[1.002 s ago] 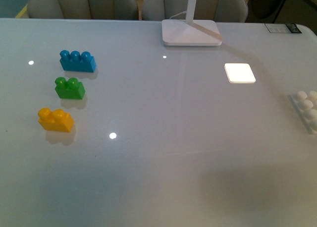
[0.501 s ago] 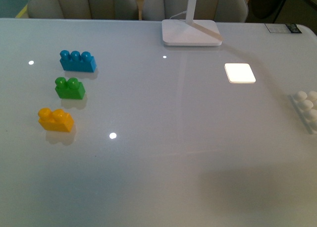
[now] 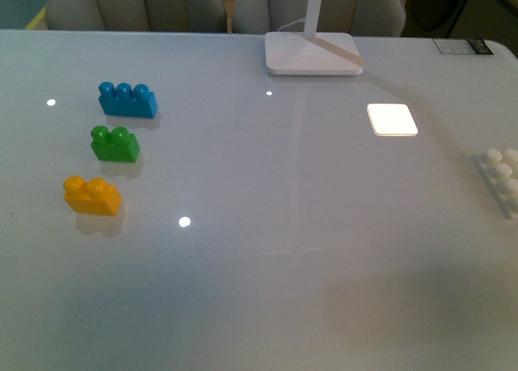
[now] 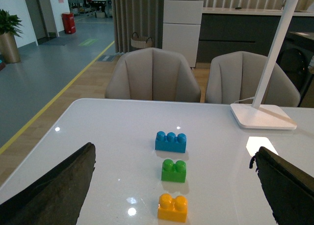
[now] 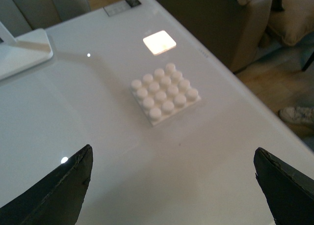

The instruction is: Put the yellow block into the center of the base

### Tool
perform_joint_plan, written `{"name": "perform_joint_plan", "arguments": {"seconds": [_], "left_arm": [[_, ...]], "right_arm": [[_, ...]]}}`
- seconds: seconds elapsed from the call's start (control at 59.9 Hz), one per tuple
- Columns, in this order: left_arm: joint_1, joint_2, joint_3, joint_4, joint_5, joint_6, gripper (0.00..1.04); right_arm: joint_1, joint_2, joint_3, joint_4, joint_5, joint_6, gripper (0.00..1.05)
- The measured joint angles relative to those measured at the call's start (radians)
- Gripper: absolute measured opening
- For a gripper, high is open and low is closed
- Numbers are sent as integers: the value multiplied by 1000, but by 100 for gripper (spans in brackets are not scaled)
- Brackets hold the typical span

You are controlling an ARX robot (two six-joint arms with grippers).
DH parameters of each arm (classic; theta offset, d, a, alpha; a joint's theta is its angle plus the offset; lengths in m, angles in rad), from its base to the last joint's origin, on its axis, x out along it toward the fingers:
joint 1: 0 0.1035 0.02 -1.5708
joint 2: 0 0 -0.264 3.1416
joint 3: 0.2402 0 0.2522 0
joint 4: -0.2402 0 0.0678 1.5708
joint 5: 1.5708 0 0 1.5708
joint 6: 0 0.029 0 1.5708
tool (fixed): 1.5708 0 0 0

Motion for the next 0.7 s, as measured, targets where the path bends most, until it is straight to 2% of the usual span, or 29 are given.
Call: {"name": "perform_joint_plan", "arguments": {"seconds": [0.033, 0.1, 0.2, 0.251, 0.384, 0.702], "left_arm": [[0, 0, 0, 0, 0, 0, 97], [0, 0, 0, 0, 0, 0, 97], [0, 0, 0, 0, 0, 0, 97], [0, 0, 0, 0, 0, 0, 97], [0, 0, 0, 0, 0, 0, 97], [0, 0, 0, 0, 0, 0, 97]], "right_arm": [[-73, 75, 13, 67, -63, -47, 96], [-231, 300, 61, 269, -254, -162, 96], [-341, 557, 129, 437, -404, -262, 96], [-376, 686, 174, 500, -443, -306, 96], [-421, 984, 307, 559, -524, -378, 96], [-442, 1456, 661, 530, -584, -434, 96]]}}
